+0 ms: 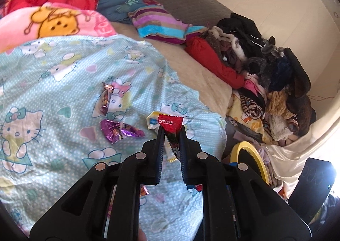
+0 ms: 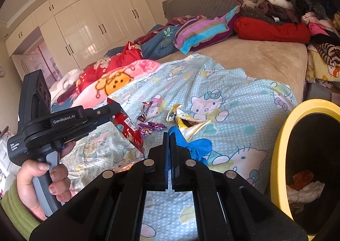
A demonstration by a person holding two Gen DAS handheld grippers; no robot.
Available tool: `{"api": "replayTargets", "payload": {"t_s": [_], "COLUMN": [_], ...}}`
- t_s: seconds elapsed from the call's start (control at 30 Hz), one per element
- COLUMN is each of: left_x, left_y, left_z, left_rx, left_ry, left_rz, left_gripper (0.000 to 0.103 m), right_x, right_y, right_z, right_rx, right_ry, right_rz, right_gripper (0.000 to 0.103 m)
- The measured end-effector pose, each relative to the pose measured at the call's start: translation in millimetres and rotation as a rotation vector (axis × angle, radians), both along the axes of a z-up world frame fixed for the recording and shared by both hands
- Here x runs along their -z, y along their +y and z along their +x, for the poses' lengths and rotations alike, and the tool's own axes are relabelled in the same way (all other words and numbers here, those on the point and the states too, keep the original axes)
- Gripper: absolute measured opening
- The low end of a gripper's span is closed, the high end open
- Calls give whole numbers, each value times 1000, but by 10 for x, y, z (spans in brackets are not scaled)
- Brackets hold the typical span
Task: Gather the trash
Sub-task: 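Carry the red wrapper with the left tool while the right tool carries the blue bow to the bin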
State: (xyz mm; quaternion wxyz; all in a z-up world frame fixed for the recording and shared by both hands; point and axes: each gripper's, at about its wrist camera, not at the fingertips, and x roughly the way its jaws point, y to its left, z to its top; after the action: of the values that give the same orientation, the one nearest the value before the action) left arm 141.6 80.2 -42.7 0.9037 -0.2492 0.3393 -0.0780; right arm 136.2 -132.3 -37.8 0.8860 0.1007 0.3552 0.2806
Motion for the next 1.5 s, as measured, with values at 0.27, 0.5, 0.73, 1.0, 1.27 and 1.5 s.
{"api": "replayTargets", "payload": {"t_s": [0.27, 0.5, 0.73, 1.0, 1.27, 1.5], "left_x": [-218, -315, -411, -493, -555, -581], "left_y": [-197, -318, -435, -597, -779, -962], "left_z": [-62, -117, -161, -206, -248, -284], "left_rx": [31, 52, 73, 111, 149, 186], "left_ry": [-55, -83, -111, -133, -149, -159], "left_rz": [35, 54, 67, 84, 102, 120], "left_gripper": [9, 9, 9, 9, 9, 9], "right_x": [-113, -200, -277, -360, -424, -453], "right_y": [-144, -303, -458, -648, -903, -1128], "right_z": [-64, -111, -152, -190, -225, -261], "right_rx": [27, 57, 83, 114, 152, 193], "right_ry": [-15, -32, -49, -66, -74, -78], "right_rz": [15, 29, 45, 56, 79, 96], "right_gripper": [2, 2, 2, 2, 2, 2]}}
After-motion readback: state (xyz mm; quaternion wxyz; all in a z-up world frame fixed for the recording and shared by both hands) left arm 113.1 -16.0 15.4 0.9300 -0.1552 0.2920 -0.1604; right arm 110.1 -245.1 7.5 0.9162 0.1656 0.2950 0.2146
